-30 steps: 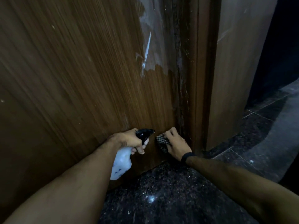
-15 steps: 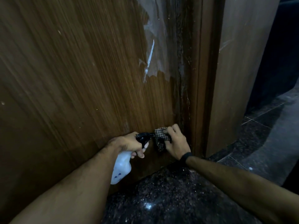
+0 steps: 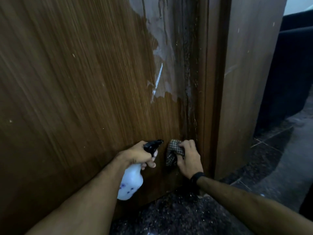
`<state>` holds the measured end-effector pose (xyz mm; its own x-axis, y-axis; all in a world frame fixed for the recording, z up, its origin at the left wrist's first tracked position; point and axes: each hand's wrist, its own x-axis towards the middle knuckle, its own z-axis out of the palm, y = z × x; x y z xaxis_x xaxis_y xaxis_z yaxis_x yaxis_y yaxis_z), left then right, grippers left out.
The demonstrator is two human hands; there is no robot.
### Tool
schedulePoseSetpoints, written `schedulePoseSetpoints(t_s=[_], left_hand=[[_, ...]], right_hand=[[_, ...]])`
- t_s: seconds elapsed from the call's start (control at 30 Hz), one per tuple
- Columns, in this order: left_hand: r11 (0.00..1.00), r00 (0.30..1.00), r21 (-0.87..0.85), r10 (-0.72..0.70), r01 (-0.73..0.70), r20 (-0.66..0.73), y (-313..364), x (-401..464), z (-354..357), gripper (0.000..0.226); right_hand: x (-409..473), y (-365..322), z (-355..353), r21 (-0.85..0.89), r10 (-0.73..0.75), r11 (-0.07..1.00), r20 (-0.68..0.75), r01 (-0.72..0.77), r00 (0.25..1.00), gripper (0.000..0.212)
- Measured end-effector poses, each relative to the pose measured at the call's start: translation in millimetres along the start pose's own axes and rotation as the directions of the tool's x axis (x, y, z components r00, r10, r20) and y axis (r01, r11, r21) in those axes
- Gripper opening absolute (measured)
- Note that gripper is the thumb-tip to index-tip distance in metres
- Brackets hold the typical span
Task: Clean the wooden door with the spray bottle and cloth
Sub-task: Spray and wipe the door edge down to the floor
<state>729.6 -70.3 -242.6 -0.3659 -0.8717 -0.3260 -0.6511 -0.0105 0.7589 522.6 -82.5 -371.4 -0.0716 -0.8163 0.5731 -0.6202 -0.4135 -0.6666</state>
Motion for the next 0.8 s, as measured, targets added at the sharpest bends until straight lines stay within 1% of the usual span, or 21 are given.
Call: schedulePoseSetpoints(t_s=[0.03,0.07,0.2,0.27,0.33,0.43,0.53,0.67,0.8], left_hand=[[1.0,1.0,-0.01,0.013,-0.014,-0.018,6.5,0.8,1.0,0.031],[0.999,0.999,-0.026,0.024,-0.025,-0.037,12.6,1.8,1.9,0.031],[0.996,0.995,-0.064,0.059,-0.065,-0.086,35.1,4.4,3.5,0.034],[0.994,0.991,-0.064,0.077,-0.084,-0.107,43.0,5.2,3.1,0.035],[0.993,0.991,-0.081,0.075,-0.084,-0.113,48.8,4.8,2.9,0.036],[0.991,0.994,-0.118,0.06,-0.07,-0.087,54.7,3.4,1.9,0.036],[0.981,0.991,-0.175,0.067,-0.086,-0.114,53.9,3.2,-1.8,0.035],[0.972,0.992,-0.214,0.077,-0.098,-0.103,50.1,2.8,-7.7,0.034],[0.975,0.992,-0.196,0.084,-0.102,-0.097,50.9,0.8,-6.2,0.034]], right_hand=[[1.9,-4.2,-3.8,0.038,0.049,0.998,-0.056,-0.047,0.997,0.026],[2.6,-8.4,-5.8,0.052,0.067,0.997,-0.072,-0.063,0.995,0.027],[-2.8,-19.5,-5.4,-0.041,-0.003,0.999,-0.042,0.001,0.999,0.031],[2.1,-24.8,-6.0,-0.098,-0.016,0.995,-0.067,0.009,0.998,0.031],[14.0,-35.3,-9.9,-0.103,-0.032,0.994,-0.12,0.019,0.992,0.032],[45.4,-57.8,-22.6,-0.102,-0.126,0.989,-0.227,0.105,0.966,0.032],[75.0,-74.1,-35.1,-0.159,-0.248,0.965,-0.285,0.21,0.926,0.04],[74.3,-65.4,-33.0,-0.259,-0.314,0.932,-0.217,0.256,0.924,0.043],[47.8,-37.6,-20.9,-0.266,-0.238,0.941,-0.091,0.207,0.967,0.048]])
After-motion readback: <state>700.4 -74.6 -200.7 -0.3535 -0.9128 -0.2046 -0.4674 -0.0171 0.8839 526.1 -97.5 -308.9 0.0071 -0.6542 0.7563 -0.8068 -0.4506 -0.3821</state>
